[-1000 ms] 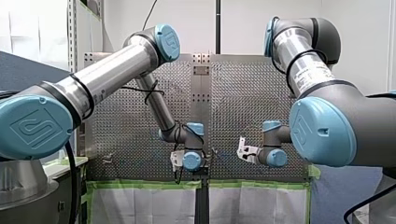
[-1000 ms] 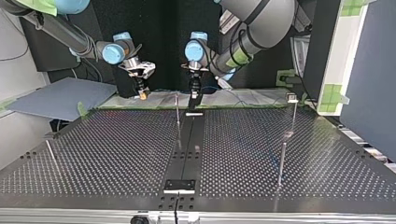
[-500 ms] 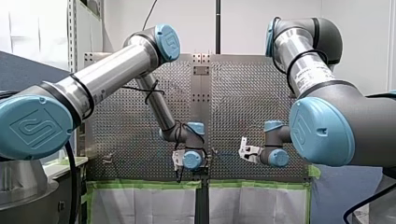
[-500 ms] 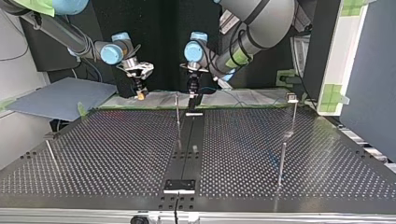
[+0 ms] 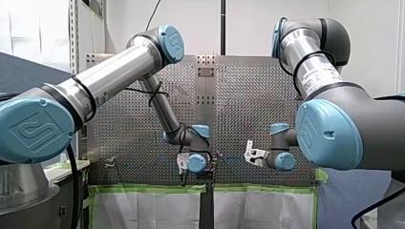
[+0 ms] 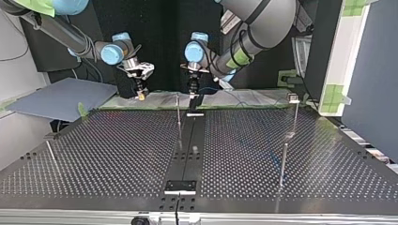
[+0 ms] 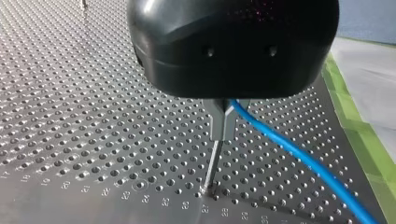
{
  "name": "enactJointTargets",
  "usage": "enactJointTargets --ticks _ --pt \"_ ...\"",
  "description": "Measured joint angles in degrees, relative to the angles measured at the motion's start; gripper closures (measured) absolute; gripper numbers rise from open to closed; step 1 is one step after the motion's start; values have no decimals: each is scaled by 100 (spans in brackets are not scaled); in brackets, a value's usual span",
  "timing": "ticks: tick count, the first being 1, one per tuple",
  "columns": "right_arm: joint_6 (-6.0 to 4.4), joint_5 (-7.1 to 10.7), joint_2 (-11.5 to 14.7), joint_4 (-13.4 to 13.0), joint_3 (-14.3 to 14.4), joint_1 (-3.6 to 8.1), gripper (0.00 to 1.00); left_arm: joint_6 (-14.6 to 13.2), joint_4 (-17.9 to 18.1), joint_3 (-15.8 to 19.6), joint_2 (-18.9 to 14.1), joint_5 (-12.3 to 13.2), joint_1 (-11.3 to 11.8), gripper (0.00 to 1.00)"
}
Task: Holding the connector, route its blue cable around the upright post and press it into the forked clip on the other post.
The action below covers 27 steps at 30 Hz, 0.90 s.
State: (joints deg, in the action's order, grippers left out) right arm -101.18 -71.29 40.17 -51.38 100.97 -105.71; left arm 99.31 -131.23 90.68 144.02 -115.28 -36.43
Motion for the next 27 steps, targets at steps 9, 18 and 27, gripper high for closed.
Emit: enactJointTargets --ticks 9,18,27 --pt "14 -7 -3 10 -1 0 100 39 -27 -68 179 48 41 99" --pt "34 -24 -3 -37 -1 0 100 57 -253 -357 285 95 110 99" --pt "14 -82 -4 -105 -2 2 100 41 -520 -555 287 137 192 99"
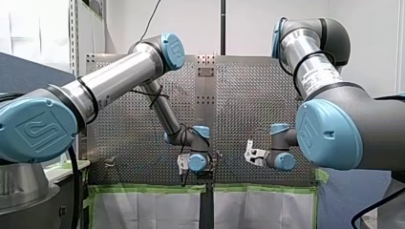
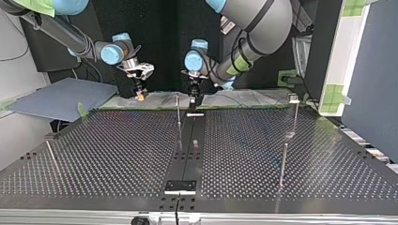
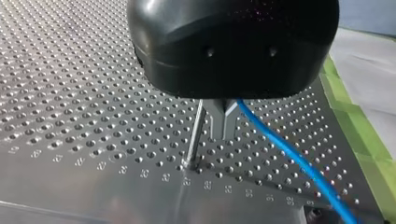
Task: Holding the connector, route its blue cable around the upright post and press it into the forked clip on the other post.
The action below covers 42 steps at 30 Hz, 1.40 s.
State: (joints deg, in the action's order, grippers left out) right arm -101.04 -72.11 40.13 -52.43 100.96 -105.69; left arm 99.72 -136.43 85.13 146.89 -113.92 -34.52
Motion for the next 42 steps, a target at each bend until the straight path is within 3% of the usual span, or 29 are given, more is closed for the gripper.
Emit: enactJointTargets --ticks 13,40,42 --pt "-14 -195 -2 -34 -15 47 100 -3 -216 -199 4 240 153 99" --pt "-101 -217 -8 3 -165 130 100 67 -480 -430 10 494 360 99" --pt "-98 -217 -8 11 -166 131 100 103 -486 -430 9 594 371 83"
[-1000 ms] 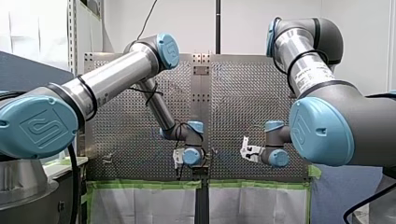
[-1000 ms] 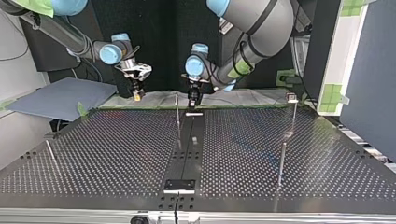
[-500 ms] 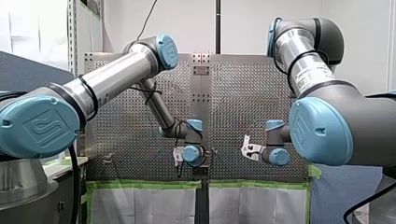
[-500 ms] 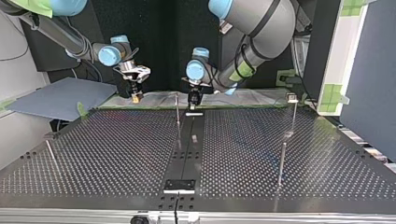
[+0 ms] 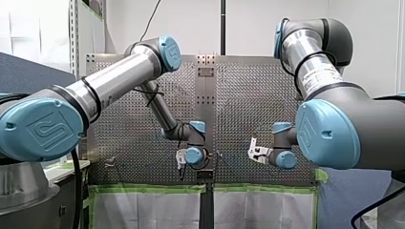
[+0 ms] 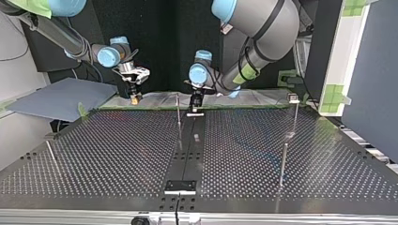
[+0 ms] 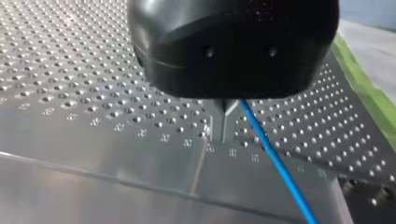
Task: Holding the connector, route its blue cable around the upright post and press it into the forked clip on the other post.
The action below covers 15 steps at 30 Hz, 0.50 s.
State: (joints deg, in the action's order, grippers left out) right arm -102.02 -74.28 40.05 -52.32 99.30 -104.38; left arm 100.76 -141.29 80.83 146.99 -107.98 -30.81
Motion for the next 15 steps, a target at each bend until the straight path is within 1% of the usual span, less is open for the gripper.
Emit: enactJointTargets --ticks 1,2,3,4,5,6,7,8,9,10,11,13,14,15 --pt "1 -2 0 4 0 0 100 15 0 0 0 45 4 83" --pt "2 -2 0 6 0 0 100 27 0 0 0 92 8 75" --pt "3 -2 0 7 0 0 100 39 -1 0 0 156 12 61" --pt "4 -2 0 10 -1 0 100 45 -3 0 0 202 15 61" --pt "4 -1 0 12 -1 -1 100 50 -6 0 0 252 16 46" --pt "4 -1 0 14 -1 -1 100 58 -18 0 0 318 16 36" --pt "4 0 0 16 -1 -3 100 62 -34 1 0 364 16 36" --pt "5 1 0 17 -1 -4 100 66 -56 1 -1 406 17 24" --pt "7 3 -1 17 -1 -7 100 67 -93 1 -4 448 18 18" --pt "8 5 -1 19 0 -11 100 67 -127 1 -4 460 18 18" --pt "9 6 -1 21 0 -14 100 67 -165 1 -3 458 19 13" --pt "11 8 -1 25 0 -20 100 67 -273 1 -3 432 19 13" --pt "12 8 -1 25 -1 -22 100 65 -318 1 -3 423 18 10" --pt "12 8 -1 26 -1 -26 100 59 -378 1 -2 422 13 10"
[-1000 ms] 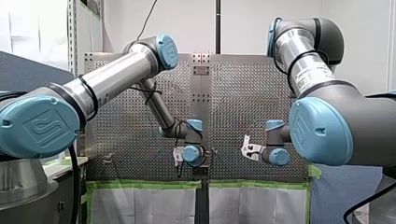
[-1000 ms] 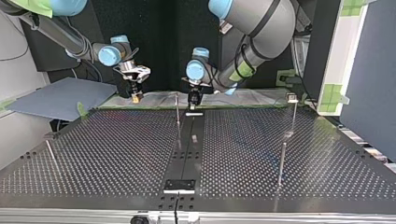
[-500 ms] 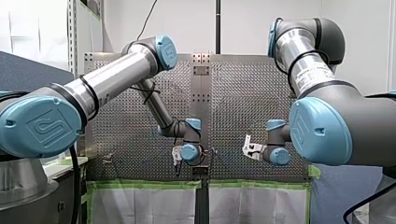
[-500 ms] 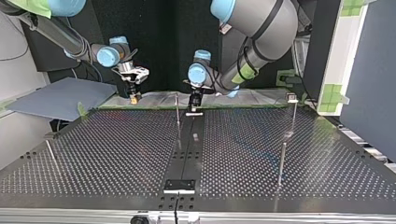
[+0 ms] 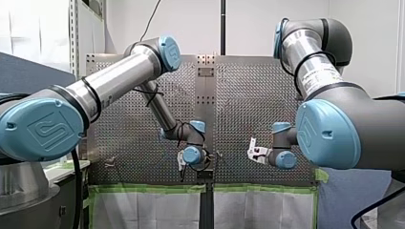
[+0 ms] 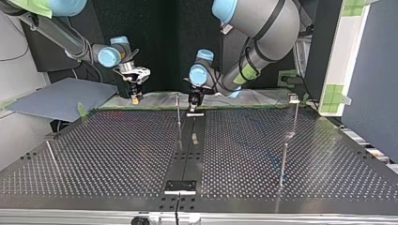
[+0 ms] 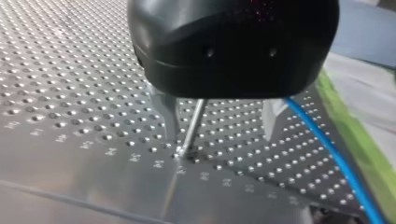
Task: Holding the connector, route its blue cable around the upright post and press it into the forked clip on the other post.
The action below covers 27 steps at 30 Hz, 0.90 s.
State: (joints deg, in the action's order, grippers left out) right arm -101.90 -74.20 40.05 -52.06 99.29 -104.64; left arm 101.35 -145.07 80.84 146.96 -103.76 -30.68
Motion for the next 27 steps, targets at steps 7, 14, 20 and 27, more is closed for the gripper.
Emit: enactJointTargets --ticks 7,14,20,27 --pt "1 6 0 3 -1 -20 100 -172 -323 0 -7 241 -51 10" --pt "3 9 0 24 -1 -26 100 -229 -506 7 -40 493 -106 10" --pt "2 11 0 36 -1 -26 100 -230 -579 46 -140 565 -149 10" --pt "8 18 0 98 0 -26 100 -234 -581 180 -360 511 -189 10"
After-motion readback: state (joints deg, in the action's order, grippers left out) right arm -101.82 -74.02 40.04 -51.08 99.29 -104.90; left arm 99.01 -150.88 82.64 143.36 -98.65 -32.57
